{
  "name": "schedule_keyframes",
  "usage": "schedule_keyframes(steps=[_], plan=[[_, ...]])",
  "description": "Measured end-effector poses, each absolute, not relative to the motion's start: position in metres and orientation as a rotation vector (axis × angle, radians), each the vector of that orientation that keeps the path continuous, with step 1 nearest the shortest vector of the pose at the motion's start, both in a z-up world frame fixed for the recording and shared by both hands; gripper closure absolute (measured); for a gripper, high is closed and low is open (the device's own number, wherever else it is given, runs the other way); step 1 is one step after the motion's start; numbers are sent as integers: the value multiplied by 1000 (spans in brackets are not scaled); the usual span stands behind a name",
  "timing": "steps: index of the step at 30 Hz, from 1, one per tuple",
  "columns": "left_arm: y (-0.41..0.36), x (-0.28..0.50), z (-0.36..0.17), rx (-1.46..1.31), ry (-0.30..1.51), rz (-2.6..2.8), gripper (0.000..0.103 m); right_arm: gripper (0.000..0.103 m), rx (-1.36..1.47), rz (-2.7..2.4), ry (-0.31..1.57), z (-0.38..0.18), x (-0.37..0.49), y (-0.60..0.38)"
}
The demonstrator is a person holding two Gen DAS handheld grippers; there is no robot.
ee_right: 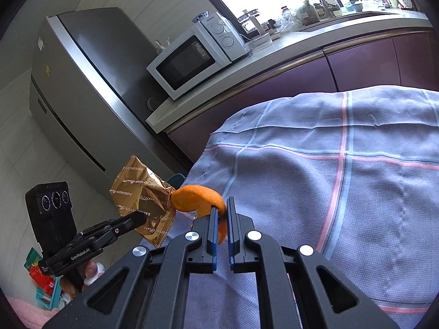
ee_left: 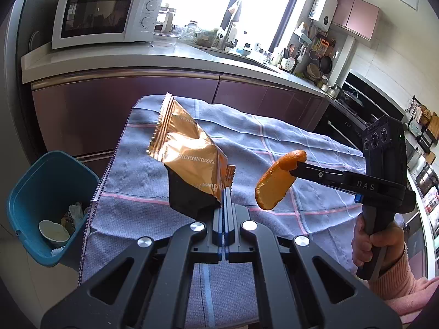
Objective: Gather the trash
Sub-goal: 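Carry the gold wrapper and orange peel over the teal bin with both tools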
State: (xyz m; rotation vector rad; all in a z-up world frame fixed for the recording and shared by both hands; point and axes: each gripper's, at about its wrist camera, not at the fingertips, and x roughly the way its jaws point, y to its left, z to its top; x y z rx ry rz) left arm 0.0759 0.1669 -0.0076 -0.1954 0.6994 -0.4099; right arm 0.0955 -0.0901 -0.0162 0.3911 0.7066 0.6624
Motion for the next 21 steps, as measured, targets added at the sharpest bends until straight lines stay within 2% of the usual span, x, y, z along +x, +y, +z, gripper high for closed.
schedule_keyframes(steps=[21], plan=[[209,70,-8,-234,685,-338,102,98,354,726,732,-12,107,-41]])
